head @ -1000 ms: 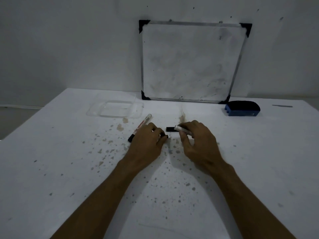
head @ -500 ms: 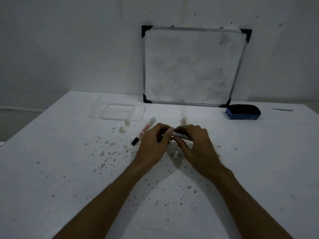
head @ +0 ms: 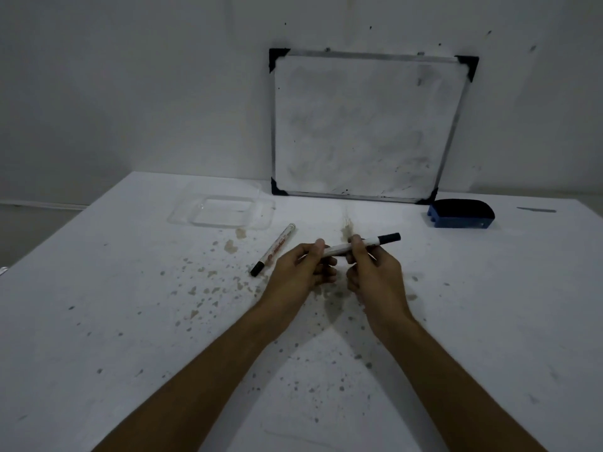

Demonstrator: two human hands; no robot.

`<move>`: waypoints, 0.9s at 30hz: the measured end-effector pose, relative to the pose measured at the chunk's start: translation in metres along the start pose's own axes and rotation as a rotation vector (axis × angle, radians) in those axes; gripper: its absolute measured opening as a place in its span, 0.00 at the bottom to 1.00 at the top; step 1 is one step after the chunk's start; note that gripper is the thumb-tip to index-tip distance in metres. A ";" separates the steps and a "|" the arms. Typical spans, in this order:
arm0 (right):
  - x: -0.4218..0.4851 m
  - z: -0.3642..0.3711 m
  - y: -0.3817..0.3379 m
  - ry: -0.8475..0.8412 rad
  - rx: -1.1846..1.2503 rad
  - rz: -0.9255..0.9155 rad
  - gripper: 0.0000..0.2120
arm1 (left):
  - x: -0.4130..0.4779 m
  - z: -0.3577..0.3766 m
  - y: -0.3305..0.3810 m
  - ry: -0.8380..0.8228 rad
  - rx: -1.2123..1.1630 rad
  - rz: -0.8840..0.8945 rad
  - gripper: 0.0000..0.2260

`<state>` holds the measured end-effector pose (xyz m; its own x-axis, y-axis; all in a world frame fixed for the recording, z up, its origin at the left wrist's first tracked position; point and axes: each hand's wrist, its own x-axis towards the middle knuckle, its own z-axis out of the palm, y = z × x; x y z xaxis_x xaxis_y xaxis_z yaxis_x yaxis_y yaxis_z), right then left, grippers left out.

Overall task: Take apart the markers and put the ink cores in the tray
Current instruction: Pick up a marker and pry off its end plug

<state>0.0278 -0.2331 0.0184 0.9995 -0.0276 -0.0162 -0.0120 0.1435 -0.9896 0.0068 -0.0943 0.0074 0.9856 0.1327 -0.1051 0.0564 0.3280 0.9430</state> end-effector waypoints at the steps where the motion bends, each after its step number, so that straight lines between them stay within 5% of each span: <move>1: 0.001 -0.002 -0.001 -0.008 0.018 0.029 0.17 | -0.001 0.002 0.002 -0.034 -0.180 -0.119 0.22; 3: 0.001 -0.004 -0.004 -0.040 0.085 0.117 0.18 | -0.003 0.001 0.006 -0.094 -0.453 -0.300 0.28; 6: 0.003 -0.008 -0.014 -0.054 0.185 0.106 0.15 | -0.007 -0.003 0.008 -0.158 -0.526 -0.367 0.26; 9: -0.003 -0.007 -0.016 -0.027 -0.071 -0.305 0.13 | -0.007 -0.002 0.010 -0.176 -0.563 -0.381 0.24; 12: -0.019 0.002 0.003 -0.224 -0.519 -0.600 0.15 | -0.006 -0.006 0.012 -0.210 -0.627 -0.407 0.24; 14: -0.023 0.010 0.012 -0.298 -0.682 -0.604 0.15 | -0.005 -0.009 0.012 -0.219 -0.616 -0.427 0.25; 21: -0.021 0.008 -0.003 -0.187 -0.364 -0.694 0.10 | 0.002 -0.012 0.009 -0.182 -0.617 -0.412 0.20; 27: -0.022 0.013 0.008 -0.213 -0.583 -0.656 0.11 | 0.003 -0.014 0.009 -0.242 -0.562 -0.410 0.22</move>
<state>0.0058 -0.2189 0.0122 0.7941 0.2652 0.5469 0.6077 -0.3620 -0.7069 0.0075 -0.0777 0.0109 0.9141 -0.2925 -0.2809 0.4020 0.7451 0.5321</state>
